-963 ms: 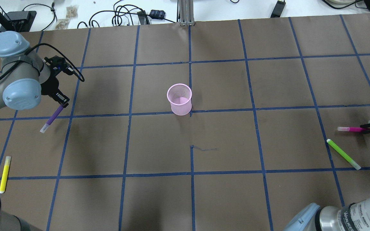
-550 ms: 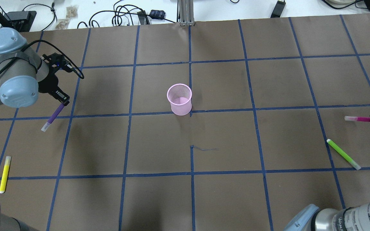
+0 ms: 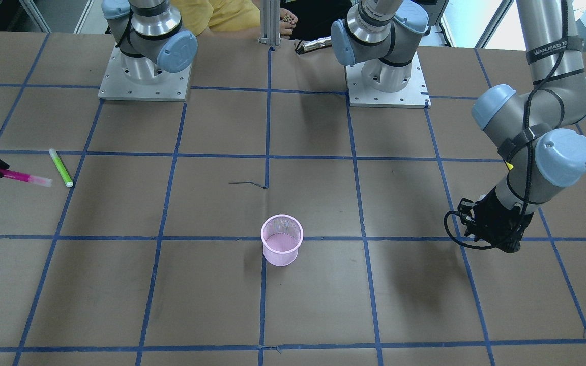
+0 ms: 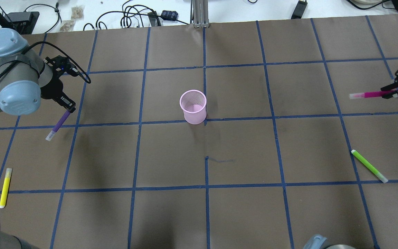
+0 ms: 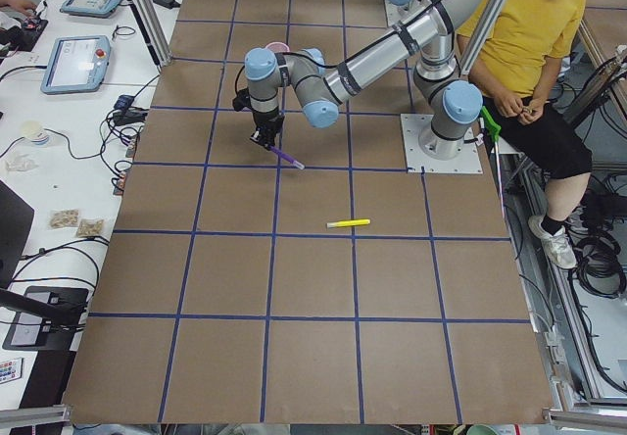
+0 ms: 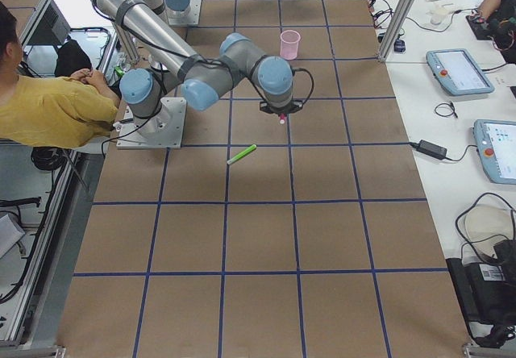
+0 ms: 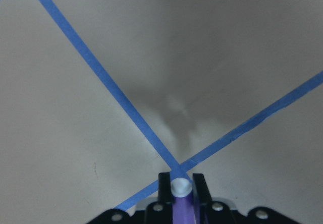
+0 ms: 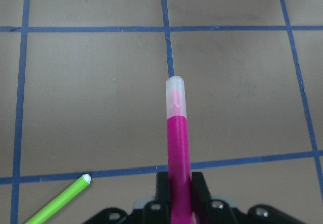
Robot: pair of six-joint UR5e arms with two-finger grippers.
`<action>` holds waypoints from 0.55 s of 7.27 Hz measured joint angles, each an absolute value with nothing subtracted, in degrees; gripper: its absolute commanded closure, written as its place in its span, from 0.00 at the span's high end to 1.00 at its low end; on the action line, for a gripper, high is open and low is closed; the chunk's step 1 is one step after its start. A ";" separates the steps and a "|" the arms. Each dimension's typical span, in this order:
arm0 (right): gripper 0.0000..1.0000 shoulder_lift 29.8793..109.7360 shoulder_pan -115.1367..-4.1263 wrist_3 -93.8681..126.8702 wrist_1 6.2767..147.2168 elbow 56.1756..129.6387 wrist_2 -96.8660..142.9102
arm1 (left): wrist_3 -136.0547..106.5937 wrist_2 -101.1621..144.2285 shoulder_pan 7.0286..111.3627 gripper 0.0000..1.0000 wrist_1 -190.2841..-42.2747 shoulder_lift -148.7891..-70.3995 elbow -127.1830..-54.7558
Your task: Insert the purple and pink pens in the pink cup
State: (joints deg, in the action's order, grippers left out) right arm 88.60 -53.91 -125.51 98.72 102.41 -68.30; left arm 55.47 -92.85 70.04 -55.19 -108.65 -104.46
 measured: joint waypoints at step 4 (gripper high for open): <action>0.06 93.08 -84.40 -94.96 110.09 102.06 -79.13 | 55.51 -90.86 70.00 0.04 -55.28 -108.21 -104.92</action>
State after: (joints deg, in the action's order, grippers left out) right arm 93.08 -84.40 -94.96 110.09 102.06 -79.13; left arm 55.51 -90.86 70.00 -55.28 -108.21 -104.92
